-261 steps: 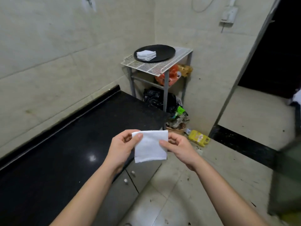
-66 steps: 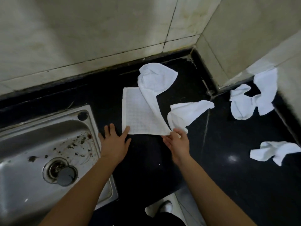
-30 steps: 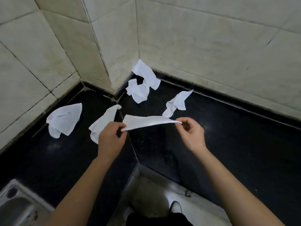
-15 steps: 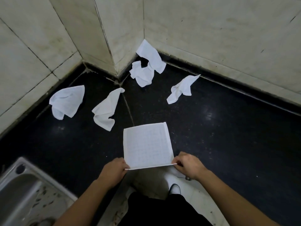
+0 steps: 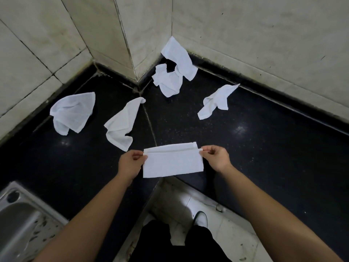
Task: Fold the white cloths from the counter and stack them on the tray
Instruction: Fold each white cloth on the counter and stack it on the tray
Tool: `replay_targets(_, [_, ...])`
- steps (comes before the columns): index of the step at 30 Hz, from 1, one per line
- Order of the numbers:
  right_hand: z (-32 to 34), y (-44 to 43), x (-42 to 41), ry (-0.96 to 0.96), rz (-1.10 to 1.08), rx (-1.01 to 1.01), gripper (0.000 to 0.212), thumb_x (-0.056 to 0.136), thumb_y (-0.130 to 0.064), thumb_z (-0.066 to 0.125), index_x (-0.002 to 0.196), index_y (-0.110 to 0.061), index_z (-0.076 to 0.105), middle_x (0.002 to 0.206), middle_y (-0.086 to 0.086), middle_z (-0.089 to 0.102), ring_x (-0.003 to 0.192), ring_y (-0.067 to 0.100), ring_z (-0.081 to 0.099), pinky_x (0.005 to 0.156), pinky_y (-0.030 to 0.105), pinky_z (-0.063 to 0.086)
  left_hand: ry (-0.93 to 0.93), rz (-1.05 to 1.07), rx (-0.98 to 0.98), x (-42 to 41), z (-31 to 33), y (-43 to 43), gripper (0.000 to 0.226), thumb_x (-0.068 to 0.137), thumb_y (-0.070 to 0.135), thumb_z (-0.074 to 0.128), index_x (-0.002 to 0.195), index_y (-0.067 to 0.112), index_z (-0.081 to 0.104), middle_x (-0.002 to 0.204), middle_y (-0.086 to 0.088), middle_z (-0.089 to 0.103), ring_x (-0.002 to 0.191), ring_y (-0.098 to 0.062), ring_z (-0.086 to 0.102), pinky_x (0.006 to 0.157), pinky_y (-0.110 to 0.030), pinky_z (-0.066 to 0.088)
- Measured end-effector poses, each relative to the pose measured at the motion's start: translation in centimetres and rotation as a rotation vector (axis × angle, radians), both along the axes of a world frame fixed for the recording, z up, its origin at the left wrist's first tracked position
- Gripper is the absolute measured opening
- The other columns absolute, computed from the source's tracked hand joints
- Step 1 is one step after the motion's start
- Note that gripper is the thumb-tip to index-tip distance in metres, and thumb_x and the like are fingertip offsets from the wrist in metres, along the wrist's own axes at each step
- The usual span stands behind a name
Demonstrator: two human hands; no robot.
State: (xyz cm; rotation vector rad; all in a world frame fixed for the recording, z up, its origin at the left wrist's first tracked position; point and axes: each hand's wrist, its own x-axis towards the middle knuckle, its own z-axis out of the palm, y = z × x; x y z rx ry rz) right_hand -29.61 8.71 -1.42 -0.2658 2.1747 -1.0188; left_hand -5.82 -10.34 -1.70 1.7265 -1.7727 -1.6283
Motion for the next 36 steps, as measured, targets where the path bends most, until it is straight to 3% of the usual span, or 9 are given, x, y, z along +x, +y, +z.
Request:
replay_targets(4, [-1.2,-1.8,-0.6,0.007,-0.065,0.027,0.008,0.087,-0.025,0.074,0.093,-0.030,0.074,0.087,-0.010,0.071,0.087,0.010,0.067,0.087,0.022,0.051,-0.053,0.023,-0.016,-1.3,-1.9,-1.5,0.009,0.086,0.019,0.075,0.094,0.018,0.070,0.096,-0.002,0.071,0.093,-0.021,0.068,0.089,-0.043,0.056])
replay_targets(7, [-2.2,-3.2,-1.1,0.029,-0.056,0.051,0.014,0.089,-0.026,0.071,0.103,-0.027,0.076,0.088,-0.012,0.069,0.090,0.009,0.066,0.090,0.024,0.052,-0.101,0.010,-0.062,-2.0,-2.8,-2.4,0.011,0.088,0.020,0.072,0.098,0.017,0.071,0.096,0.000,0.070,0.095,-0.020,0.066,0.092,-0.039,0.054])
replay_targets(16, [-3.4,-4.3,-1.5,0.153,0.096,0.136,0.026,0.093,-0.033,0.063,0.118,-0.030,0.070,0.102,-0.009,0.069,0.104,0.016,0.065,0.095,0.036,0.053,-0.197,-0.058,-0.174,-2.3,-3.3,-2.4,0.024,0.094,0.027,0.063,0.111,0.012,0.067,0.107,-0.003,0.068,0.103,-0.021,0.062,0.087,-0.031,0.045])
replay_targets(18, [-3.4,-3.4,-0.6,0.389,0.239,0.141,0.038,0.097,-0.035,0.056,0.133,-0.023,0.060,0.119,0.000,0.063,0.111,0.020,0.060,0.096,0.039,0.050,-0.257,-0.169,-0.364,-1.8,-3.1,-1.1,0.034,0.097,0.034,0.056,0.121,0.011,0.061,0.115,-0.006,0.062,0.105,-0.024,0.060,0.085,-0.034,0.046])
replay_targets(21, [-3.6,-2.2,2.0,0.848,0.562,0.116,0.049,0.102,-0.036,0.041,0.145,-0.014,0.048,0.146,0.016,0.048,0.133,0.034,0.046,0.108,0.048,0.039,-0.388,-0.448,-0.806,-0.5,-3.3,1.1,0.045,0.103,0.035,0.041,0.138,0.009,0.049,0.141,-0.017,0.047,0.128,-0.032,0.046,0.098,-0.049,0.043])
replay_targets(23, [-4.2,-2.7,3.9,0.918,0.746,0.141,0.055,0.105,-0.040,0.036,0.153,-0.014,0.035,0.160,0.018,0.028,0.149,0.036,0.025,0.120,0.052,0.023,-0.423,-0.687,-0.907,-0.1,-3.7,1.6,0.054,0.102,0.036,0.034,0.149,0.009,0.037,0.157,-0.019,0.029,0.145,-0.032,0.028,0.110,-0.055,0.033])
replay_targets(26, [-5.6,-4.7,6.4,0.900,0.895,0.231,0.062,0.106,-0.048,0.028,0.158,-0.015,0.020,0.166,0.016,0.010,0.153,0.036,0.007,0.122,0.057,0.014,-0.488,-0.884,-0.872,0.0,-4.9,1.7,0.063,0.103,0.043,0.021,0.155,0.009,0.023,0.164,-0.015,0.010,0.152,-0.029,0.009,0.116,-0.060,0.020])
replay_targets(29, [-6.8,-6.4,7.7,0.823,0.948,0.280,0.067,0.104,-0.057,0.015,0.159,-0.020,0.015,0.167,0.012,0.005,0.154,0.036,0.003,0.121,0.060,0.010,-0.591,-0.892,-0.762,0.0,-6.3,1.5,0.069,0.101,0.052,0.009,0.157,0.012,0.010,0.166,-0.011,0.001,0.153,-0.025,0.002,0.117,-0.063,0.014])
replay_targets(36, [-7.0,-5.4,5.9,0.809,0.927,0.348,0.066,0.103,-0.060,0.015,0.160,-0.025,0.013,0.168,0.011,0.004,0.154,0.033,0.000,0.122,0.058,0.007,-0.607,-0.858,-0.753,-0.2,-6.9,1.7,0.071,0.100,0.055,0.013,0.158,0.014,0.005,0.166,-0.010,-0.001,0.153,-0.024,0.000,0.118,-0.062,0.008])
